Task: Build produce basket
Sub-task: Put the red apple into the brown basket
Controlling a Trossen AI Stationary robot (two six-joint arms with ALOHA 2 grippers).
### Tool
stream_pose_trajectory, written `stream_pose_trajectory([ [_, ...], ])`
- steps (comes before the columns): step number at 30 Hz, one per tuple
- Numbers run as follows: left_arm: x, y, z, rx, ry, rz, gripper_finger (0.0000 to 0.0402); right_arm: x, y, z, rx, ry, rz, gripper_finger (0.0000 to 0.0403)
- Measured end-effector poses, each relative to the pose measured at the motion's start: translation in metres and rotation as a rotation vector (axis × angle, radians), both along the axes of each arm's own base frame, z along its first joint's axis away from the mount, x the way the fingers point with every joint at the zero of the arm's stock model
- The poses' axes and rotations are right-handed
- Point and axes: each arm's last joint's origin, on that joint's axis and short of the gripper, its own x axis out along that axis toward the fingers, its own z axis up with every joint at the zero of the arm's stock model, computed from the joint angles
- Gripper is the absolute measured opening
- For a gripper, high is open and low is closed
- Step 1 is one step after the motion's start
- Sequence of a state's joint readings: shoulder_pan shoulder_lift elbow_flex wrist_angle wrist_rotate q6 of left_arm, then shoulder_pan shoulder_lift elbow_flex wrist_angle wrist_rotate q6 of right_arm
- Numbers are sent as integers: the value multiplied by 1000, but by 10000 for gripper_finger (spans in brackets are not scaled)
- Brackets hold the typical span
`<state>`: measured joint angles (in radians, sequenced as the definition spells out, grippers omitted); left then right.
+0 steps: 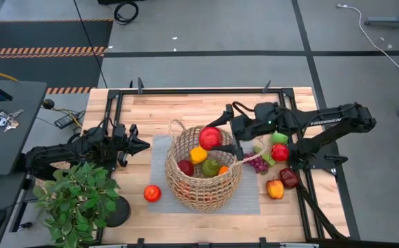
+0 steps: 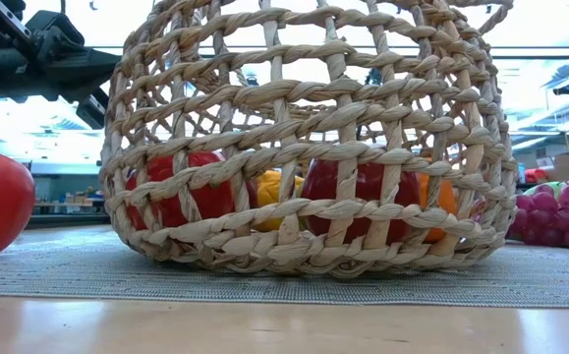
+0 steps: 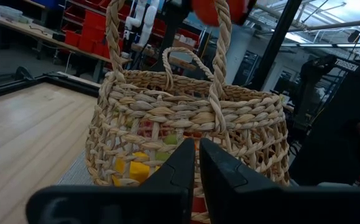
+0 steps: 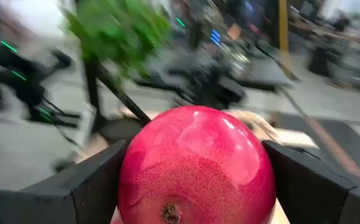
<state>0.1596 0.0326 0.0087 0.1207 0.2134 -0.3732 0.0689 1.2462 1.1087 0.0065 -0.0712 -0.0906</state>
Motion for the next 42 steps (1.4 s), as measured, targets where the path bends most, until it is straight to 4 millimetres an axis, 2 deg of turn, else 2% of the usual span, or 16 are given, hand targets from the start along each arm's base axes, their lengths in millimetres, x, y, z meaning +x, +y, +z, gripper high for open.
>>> stream_pose_trajectory([
  [5, 0, 0, 0, -1, 0, 0, 31, 11, 12, -7, -112, 165, -115, 362],
  [10, 0, 0, 0, 0, -1, 0, 36, 29, 27, -11, -278, 229, -146, 362],
  [16, 0, 0, 0, 0, 1, 0, 30, 44, 43, -21, -599, 262, -147, 363],
  [23, 0, 0, 0, 0, 0, 0, 31, 52, 49, -31, -1073, 299, -70, 364],
  [26, 0, 0, 0, 0, 0, 0, 35, 54, 51, -34, -1208, 319, -47, 364],
  [42, 0, 0, 0, -1, 1, 0, 33, 59, 53, -35, -1210, 290, -59, 364],
])
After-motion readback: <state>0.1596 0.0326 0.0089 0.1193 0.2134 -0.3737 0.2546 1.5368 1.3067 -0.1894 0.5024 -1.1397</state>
